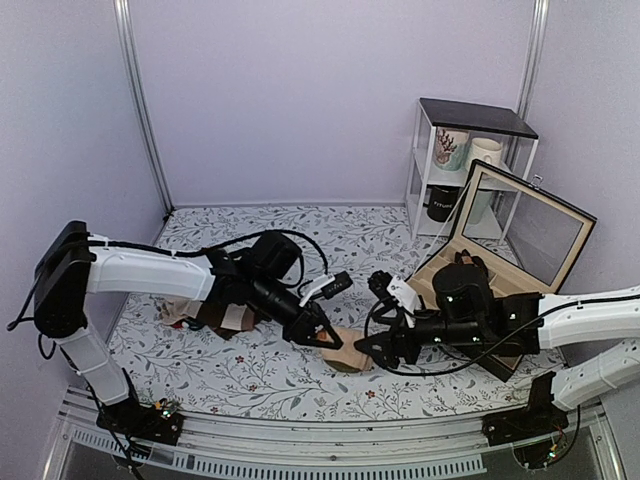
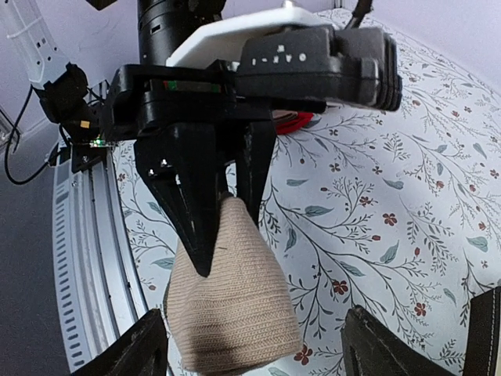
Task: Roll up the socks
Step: Pick up a pair of socks from the center of the board.
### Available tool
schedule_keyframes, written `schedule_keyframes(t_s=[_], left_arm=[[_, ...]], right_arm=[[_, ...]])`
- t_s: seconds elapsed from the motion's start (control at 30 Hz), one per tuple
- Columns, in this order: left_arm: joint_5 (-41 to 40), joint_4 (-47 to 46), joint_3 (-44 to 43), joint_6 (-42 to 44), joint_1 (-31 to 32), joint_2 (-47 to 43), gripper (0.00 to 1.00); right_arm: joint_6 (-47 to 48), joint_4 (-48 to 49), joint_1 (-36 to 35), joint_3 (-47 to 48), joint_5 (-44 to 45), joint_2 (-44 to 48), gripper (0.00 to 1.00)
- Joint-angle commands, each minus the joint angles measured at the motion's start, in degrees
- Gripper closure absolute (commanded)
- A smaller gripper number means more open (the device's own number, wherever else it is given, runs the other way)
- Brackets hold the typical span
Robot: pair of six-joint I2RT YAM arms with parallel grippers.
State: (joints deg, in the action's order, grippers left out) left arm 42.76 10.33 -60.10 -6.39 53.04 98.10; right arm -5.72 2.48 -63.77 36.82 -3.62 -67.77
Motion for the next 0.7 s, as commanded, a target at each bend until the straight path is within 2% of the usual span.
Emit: schedule_keyframes(t_s=[0.0,0.17,0.37,0.47,0.53,0.67], left_arm=[[1.61,3.65,-3.17,2.3,-1.45,-2.69,1.0],[-2.31,3.89,-3.02,1.93,-1.82,-2.81,1.0],[-13.06,-6.14,3.41,1.27,-1.51,-3.52,1.0],[-24.26,-8.08,4.76,4.3,-0.3,-3.53,1.0],[-35.56,-11.01,5.87,7.04,0.73,-4.49,1.0],[-46.45,-21.15,9.32,11.99,1.19,-7.78,1.0]], right_arm=[[-3.24,-7.42,1.46,4.68,-0.45,3.75,0.22],[-1.55,-13.63,2.17,8.06,0.36,2.91,0.22],[-3.27,-14.07,2.43,8.16,0.24,0.27,0.24],[-2.09,-14.35,2.49,8.06,0.84,-1.22,0.25],[-1.94,-14.08,2.65,7.9,1.76,-1.55,0.25],[-2.17,-11.82,3.07,6.97,1.82,-1.63,0.25]])
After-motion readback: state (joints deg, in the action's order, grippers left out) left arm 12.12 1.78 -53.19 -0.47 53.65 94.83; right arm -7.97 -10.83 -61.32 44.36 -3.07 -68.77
